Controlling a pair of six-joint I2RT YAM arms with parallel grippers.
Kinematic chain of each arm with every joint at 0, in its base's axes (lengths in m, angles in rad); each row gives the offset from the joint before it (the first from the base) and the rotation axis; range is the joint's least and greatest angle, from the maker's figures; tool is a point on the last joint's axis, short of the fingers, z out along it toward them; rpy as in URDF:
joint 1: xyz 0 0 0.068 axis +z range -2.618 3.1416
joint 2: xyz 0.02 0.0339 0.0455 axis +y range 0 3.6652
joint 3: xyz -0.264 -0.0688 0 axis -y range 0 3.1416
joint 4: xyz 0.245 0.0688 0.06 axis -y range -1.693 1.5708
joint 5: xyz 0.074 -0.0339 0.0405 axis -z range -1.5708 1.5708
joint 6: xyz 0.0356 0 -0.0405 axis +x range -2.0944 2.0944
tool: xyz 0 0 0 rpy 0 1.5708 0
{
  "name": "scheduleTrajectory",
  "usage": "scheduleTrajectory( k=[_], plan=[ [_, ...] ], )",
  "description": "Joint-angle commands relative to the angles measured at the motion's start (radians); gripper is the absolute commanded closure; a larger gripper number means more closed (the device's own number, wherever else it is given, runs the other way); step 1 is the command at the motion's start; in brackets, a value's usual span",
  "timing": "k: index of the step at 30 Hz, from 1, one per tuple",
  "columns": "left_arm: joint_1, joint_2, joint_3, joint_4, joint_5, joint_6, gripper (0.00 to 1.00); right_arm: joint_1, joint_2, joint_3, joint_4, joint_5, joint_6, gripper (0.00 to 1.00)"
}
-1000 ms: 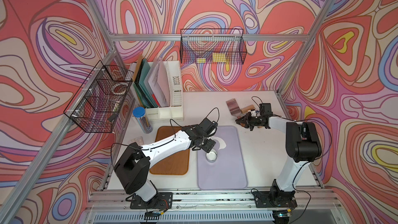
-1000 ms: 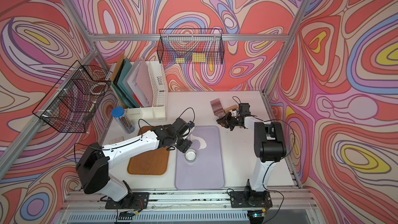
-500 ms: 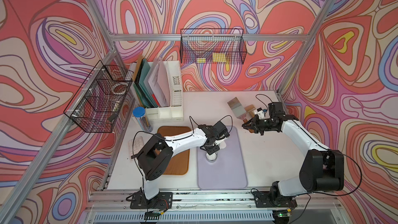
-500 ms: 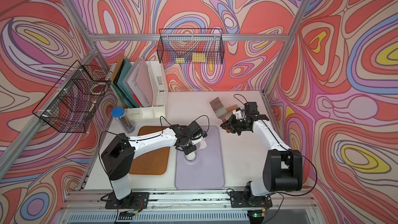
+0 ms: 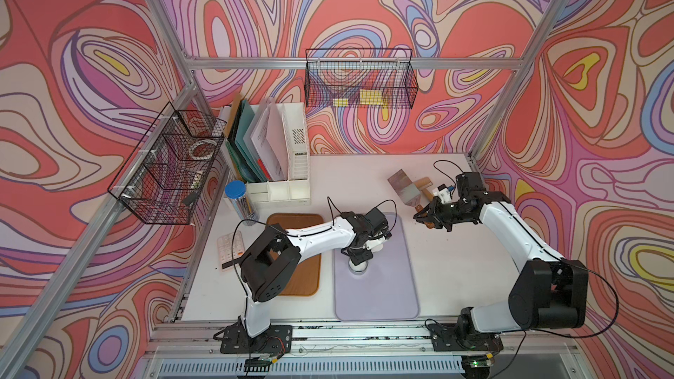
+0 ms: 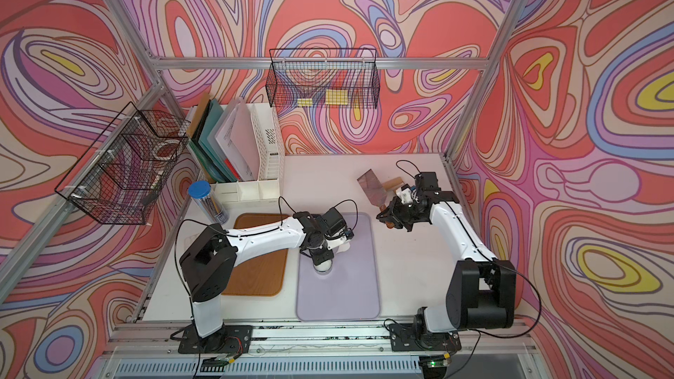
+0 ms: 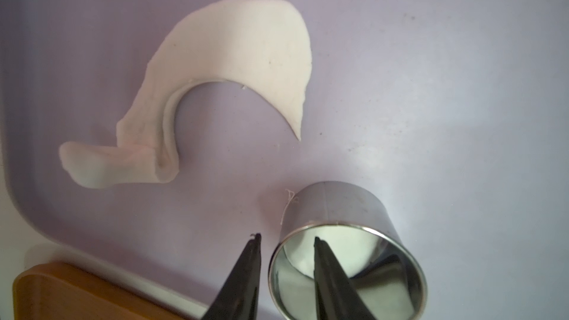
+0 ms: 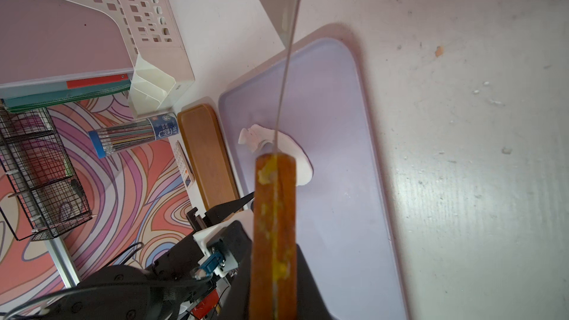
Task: Roll out the dumpling wrappers from the dough
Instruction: Pick up the dumpling mold from the work surface, then remove the dumpling wrapper from the work surface.
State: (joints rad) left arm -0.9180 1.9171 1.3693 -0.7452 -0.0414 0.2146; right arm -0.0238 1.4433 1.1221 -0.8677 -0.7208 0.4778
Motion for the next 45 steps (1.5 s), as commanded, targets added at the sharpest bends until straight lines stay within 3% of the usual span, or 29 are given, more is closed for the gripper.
scheduleTrajectory(
  k=[1,6,9,15,20,28,37,45],
  plan=[
    [-0.007,0.035,0.033,-0.034,-0.018,0.022,0.72,-0.003,-0.035,0.029,0.006,-0.002,-0.032,0.95],
    [-0.007,0.012,0.025,-0.009,-0.050,-0.012,0.94,-0.002,-0.048,0.019,-0.019,0.000,-0.039,0.96],
    [-0.003,-0.013,0.003,0.020,-0.062,-0.060,0.99,0.001,-0.064,-0.001,-0.043,0.014,-0.036,0.96],
    [0.029,0.021,0.001,0.002,-0.095,-0.176,1.00,0.060,-0.107,-0.027,-0.128,0.108,-0.029,0.97],
    [0.071,0.004,-0.003,-0.033,-0.058,-0.300,1.00,0.137,-0.163,-0.043,-0.234,0.165,-0.031,1.00],
    [0.135,-0.112,-0.139,0.009,0.136,-0.598,1.00,0.250,-0.241,-0.058,-0.453,0.199,-0.026,1.00],
    [0.238,-0.231,-0.297,0.186,0.294,-0.823,1.00,0.256,-0.261,-0.010,-0.629,0.058,-0.132,1.00],
    [0.302,-0.276,-0.371,0.296,0.383,-0.902,1.00,0.283,-0.229,-0.058,-0.559,-0.063,-0.130,1.00]
  ],
)
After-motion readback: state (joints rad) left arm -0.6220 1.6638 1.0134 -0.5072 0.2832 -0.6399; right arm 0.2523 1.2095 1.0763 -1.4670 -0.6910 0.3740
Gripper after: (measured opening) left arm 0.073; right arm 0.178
